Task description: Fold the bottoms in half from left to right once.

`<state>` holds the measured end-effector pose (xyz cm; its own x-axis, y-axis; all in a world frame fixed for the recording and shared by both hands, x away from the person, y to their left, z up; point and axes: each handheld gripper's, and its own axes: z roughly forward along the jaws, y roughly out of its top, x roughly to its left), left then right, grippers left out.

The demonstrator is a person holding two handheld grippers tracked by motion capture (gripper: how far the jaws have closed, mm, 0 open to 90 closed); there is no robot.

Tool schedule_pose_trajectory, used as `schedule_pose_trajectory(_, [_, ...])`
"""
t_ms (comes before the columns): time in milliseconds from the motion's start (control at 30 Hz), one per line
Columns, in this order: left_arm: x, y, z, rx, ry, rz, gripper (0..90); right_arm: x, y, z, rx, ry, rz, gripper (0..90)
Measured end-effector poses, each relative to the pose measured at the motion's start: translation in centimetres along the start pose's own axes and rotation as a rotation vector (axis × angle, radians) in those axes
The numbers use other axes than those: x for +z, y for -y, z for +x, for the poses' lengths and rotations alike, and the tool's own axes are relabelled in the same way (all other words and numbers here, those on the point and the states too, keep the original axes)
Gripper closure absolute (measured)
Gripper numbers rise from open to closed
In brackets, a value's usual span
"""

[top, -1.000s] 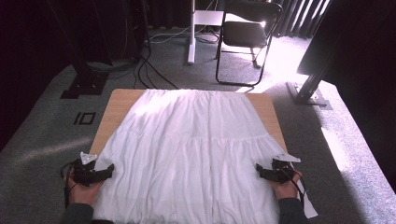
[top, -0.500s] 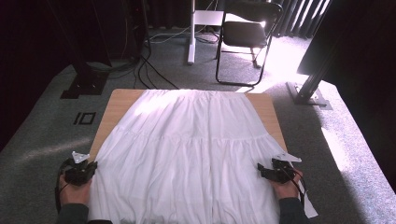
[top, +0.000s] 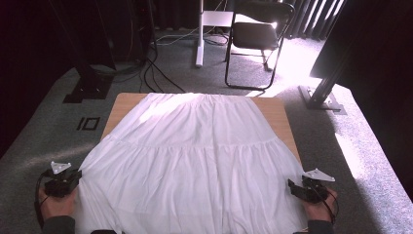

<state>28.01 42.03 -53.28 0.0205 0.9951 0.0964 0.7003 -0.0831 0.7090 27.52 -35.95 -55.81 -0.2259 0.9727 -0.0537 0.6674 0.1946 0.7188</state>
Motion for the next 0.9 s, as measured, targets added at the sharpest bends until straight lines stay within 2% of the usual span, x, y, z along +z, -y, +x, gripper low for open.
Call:
schedule_pose_trajectory(33, [0.0,0.0,0.0,0.000,0.000,0.000,88.3,0.0,0.0,0.0,0.000,0.000,0.000,37.0])
schedule_pose_trajectory(100, [-0.1,-0.5,0.3,-0.022,-0.009,-0.016,88.4,0.0,0.6,-0.2,0.034,-0.031,-0.004,37.9])
schedule_pose_trajectory(200, [-0.2,-1.0,0.5,-0.014,-0.003,-0.026,88.4,0.0,0.7,-0.3,0.052,-0.047,-0.006,39.1])
schedule_pose_trajectory(300, [-0.3,-1.2,0.7,-0.019,-0.003,-0.034,88.4,0.0,0.7,-0.3,0.052,-0.047,-0.011,39.1])
schedule_pose_trajectory(500, [-0.5,-1.5,1.9,-0.061,-0.023,-0.055,88.4,-0.1,1.0,-0.3,0.052,-0.053,-0.015,39.1])
schedule_pose_trajectory(633, [-0.9,-1.9,2.7,-0.073,-0.055,-0.069,88.5,-0.2,1.1,-0.3,0.053,-0.052,-0.016,39.0])
schedule_pose_trajectory(733, [-1.7,-2.5,3.6,-0.104,-0.086,-0.101,88.5,-0.3,1.2,-0.2,0.058,-0.049,-0.019,39.0])
schedule_pose_trajectory(800, [-1.9,-2.7,3.7,-0.116,-0.081,-0.110,88.6,-0.3,1.2,-0.1,0.055,-0.050,-0.022,39.0])
schedule_pose_trajectory(900, [-3.5,-3.4,2.8,-0.119,0.028,-0.181,88.6,-0.3,1.3,0.0,0.056,-0.050,-0.025,38.8])
